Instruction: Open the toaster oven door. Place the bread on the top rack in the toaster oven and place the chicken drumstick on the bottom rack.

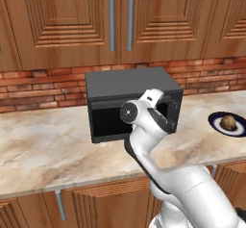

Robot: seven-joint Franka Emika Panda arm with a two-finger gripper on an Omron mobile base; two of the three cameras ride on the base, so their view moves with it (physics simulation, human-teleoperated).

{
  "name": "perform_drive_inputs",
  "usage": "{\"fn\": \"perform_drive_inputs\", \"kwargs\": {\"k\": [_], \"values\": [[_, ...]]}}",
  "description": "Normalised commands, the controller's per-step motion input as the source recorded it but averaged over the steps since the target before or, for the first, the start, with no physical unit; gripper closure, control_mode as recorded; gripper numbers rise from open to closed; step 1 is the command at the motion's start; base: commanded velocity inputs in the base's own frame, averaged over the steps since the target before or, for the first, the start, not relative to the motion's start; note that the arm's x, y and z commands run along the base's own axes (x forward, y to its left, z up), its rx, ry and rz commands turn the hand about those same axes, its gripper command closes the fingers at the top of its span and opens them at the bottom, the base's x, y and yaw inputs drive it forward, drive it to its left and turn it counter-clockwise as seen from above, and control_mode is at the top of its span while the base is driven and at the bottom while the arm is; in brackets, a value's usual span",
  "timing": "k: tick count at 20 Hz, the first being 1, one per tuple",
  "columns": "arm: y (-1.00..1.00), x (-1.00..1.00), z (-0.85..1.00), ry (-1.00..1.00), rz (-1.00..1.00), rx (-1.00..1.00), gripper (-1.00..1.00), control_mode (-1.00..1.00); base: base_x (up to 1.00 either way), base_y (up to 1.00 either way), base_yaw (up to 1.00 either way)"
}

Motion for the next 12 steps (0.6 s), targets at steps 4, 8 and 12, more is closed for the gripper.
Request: {"fn": "perform_drive_inputs", "kwargs": {"k": [4,8,12], "values": [[0.02,0.14,0.34,-0.13,0.0,-0.07,-1.0,-1.0,0.0,0.0,0.0],[0.1,0.53,-0.01,-0.02,0.0,-0.1,-1.0,-1.0,0.0,0.0,0.0],[0.02,0.65,-0.17,0.01,0.0,-0.13,-1.0,-1.0,0.0,0.0,0.0]]}}
